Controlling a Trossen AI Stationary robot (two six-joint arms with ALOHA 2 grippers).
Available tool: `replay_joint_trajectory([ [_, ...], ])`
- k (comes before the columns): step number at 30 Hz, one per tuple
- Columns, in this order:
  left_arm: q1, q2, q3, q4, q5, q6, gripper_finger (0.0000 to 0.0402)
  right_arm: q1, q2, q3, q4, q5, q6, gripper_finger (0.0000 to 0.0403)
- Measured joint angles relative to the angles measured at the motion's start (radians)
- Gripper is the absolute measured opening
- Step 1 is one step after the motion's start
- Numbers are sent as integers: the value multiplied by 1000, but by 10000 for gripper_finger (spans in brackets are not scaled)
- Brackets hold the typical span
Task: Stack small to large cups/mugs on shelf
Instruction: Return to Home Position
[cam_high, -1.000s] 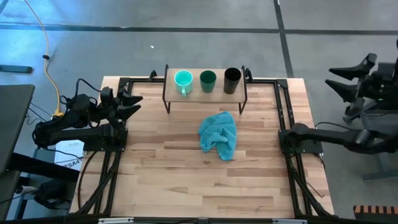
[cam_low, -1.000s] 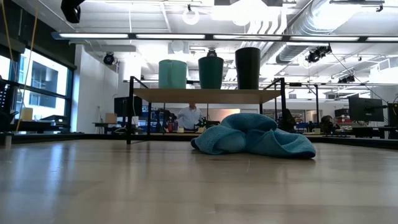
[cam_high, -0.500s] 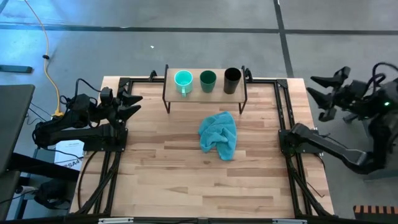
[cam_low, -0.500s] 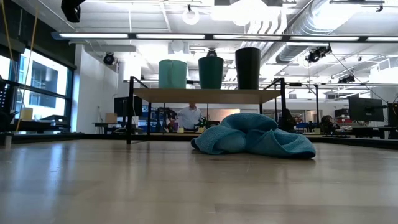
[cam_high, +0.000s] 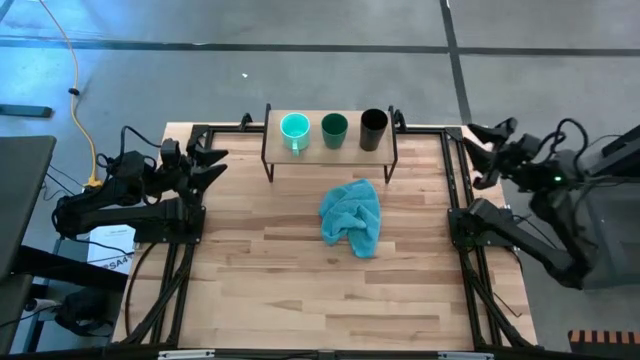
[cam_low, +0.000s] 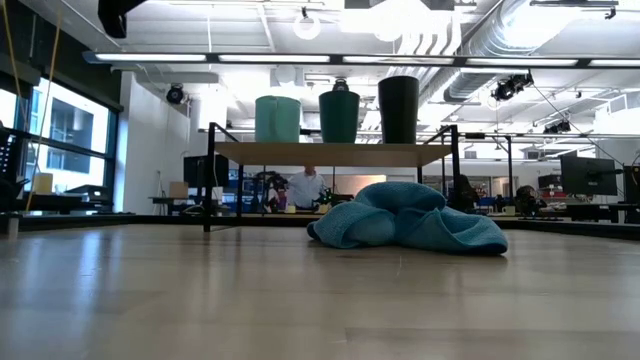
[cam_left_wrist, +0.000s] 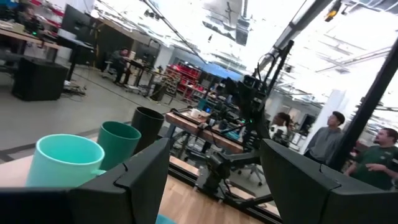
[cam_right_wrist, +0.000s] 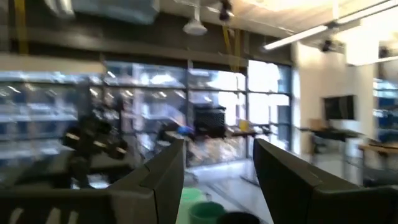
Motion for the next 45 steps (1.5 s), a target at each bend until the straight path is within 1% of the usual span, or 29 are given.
replay_joint_trajectory([
  [3, 0, 0, 0, -2, -8, 0, 239, 0, -1, -99, 158, -63, 52, 181],
  [5, 0, 0, 0, -6, -16, 0, 239, 0, 6, -157, 256, -87, 91, 181],
  [7, 0, 0, 0, -7, -25, 0, 239, 0, 13, -210, 325, -111, 123, 181],
  [12, 0, 0, 0, -8, -34, 1, 239, 1, 13, -297, 449, -124, 186, 181],
  [17, 0, 0, 0, -8, -34, 11, 239, 26, 14, -344, 472, -186, 210, 181],
  [26, 0, 0, 0, -8, -33, 11, 239, 163, 13, -392, 498, -193, 199, 181],
  [29, 0, 0, 0, -8, -33, 7, 239, 225, 14, -450, 575, -174, 201, 181],
  [32, 0, 0, 0, -8, -33, 4, 239, 287, 14, -520, 684, -110, 207, 181],
  [35, 0, 0, 0, -8, -33, -5, 239, 341, 14, -569, 743, -52, 200, 181],
  [38, 0, 0, 0, -8, -33, -11, 239, 383, 14, -583, 759, -7, 184, 181],
  [45, 0, 0, 0, -8, -33, -12, 239, 441, 14, -579, 753, 6, 155, 181],
])
